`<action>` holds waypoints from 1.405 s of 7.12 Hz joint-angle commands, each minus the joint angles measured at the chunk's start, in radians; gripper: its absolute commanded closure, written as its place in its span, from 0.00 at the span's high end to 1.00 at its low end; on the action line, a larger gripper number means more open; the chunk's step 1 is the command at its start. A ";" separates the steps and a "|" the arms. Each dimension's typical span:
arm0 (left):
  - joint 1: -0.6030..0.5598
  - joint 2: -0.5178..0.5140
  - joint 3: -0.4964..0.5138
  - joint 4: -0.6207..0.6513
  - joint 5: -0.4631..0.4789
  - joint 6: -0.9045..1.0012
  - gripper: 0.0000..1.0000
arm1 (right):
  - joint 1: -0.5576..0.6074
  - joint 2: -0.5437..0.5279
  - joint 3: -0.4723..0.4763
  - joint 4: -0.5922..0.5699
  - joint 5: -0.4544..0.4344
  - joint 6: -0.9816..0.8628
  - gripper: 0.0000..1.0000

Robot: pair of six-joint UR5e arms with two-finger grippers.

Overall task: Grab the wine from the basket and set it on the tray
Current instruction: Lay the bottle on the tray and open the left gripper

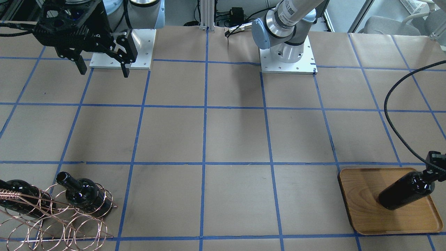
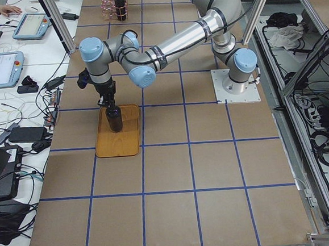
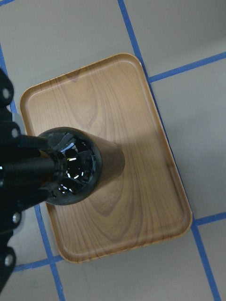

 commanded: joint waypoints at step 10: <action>-0.388 0.397 -0.132 -0.161 -0.029 -0.688 1.00 | 0.000 0.000 0.000 -0.001 0.000 0.000 1.00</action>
